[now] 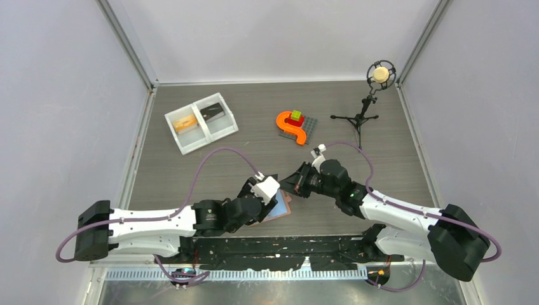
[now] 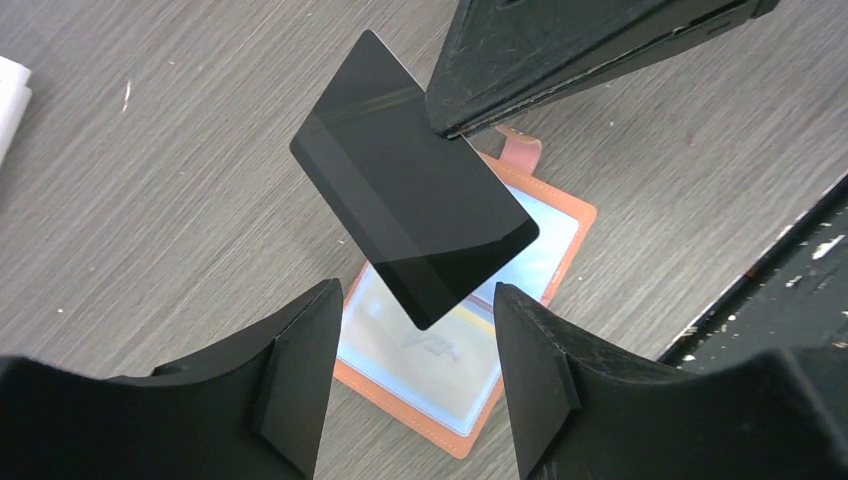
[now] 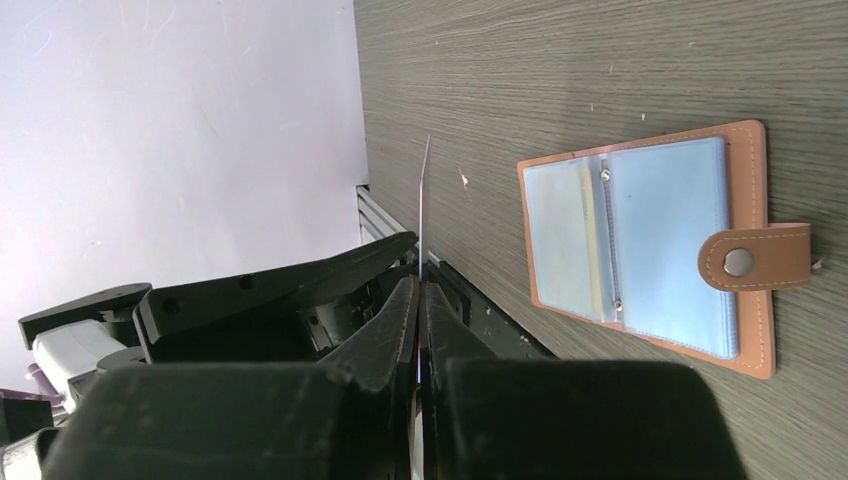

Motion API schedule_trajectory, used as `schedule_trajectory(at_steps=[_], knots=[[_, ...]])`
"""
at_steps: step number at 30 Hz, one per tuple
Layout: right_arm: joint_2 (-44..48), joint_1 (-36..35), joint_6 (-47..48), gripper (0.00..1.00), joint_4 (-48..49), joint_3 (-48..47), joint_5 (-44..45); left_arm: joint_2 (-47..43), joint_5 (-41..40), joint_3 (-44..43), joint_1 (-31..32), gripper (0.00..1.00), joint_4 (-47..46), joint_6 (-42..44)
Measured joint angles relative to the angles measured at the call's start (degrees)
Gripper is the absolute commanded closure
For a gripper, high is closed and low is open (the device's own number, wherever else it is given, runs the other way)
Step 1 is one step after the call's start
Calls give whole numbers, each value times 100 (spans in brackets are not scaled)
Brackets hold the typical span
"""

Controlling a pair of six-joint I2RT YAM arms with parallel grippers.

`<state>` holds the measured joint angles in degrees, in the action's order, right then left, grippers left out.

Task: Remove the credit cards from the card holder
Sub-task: Place the credit card in the storage box.

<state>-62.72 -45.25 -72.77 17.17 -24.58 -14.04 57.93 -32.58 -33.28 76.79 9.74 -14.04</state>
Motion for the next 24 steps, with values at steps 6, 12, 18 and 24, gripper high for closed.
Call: schedule_trajectory(at_steps=[6,12,18,24], knots=[[0,0,-114,95,142,83,-37,326,-398,-48,90,45,-68,181],[-81,0,-262,95,391,114,-131,501,-708,-68,197,69,-179,382],[-258,55,-470,95,754,210,-149,658,-984,-79,234,99,-149,529],[-345,90,-549,76,1051,219,-212,743,-1054,-131,264,100,-120,551]])
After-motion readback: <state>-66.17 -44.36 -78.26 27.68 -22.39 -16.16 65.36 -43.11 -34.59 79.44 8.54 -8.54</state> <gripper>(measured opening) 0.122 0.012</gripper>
